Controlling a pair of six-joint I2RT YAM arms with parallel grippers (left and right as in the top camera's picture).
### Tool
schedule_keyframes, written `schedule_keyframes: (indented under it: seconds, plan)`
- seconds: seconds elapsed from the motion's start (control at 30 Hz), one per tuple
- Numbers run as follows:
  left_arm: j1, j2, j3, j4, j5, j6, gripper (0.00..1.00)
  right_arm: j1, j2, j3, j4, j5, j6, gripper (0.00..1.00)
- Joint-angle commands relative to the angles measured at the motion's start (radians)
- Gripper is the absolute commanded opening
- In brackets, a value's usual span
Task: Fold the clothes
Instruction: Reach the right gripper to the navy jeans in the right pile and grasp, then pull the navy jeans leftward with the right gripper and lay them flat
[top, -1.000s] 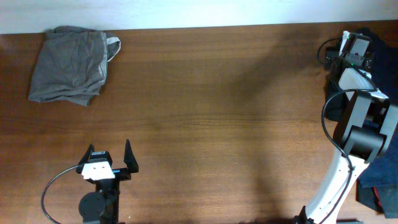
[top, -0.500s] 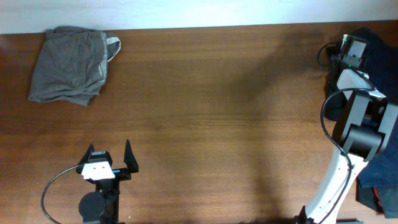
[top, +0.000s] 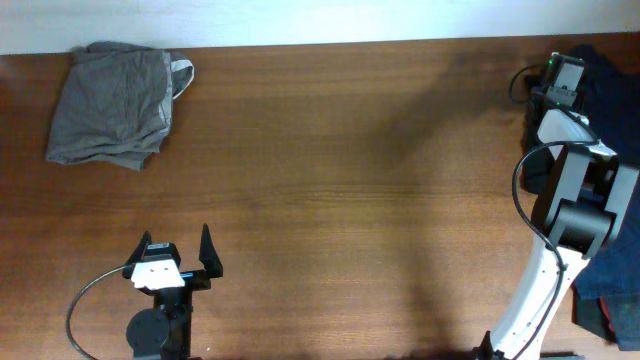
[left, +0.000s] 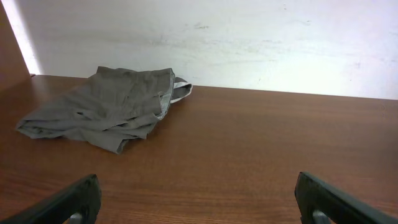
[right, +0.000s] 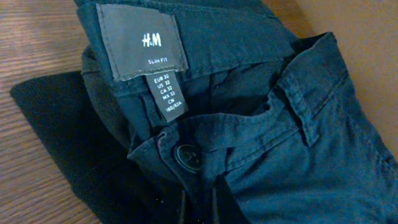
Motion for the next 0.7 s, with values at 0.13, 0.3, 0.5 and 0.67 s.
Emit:
schedule_keyframes:
  seconds: [0.13,0.3,0.5,0.67]
  plan:
    - [0.003,-0.007,-0.005,-0.002,0.014,0.016,0.99,0.048,-0.134,0.019,-0.002,-0.029,0.062,0.04]
    - [0.003,-0.007,-0.005,-0.002,0.014,0.016,0.99,0.079,-0.207,0.019,-0.070,-0.029,0.061,0.04]
    - [0.003,-0.007,-0.005,-0.002,0.014,0.016,0.99,0.146,-0.253,0.019,-0.163,-0.039,0.062,0.04]
    - [0.003,-0.007,-0.005,-0.002,0.014,0.016,0.99,0.238,-0.264,0.019,-0.211,-0.072,0.062,0.04]
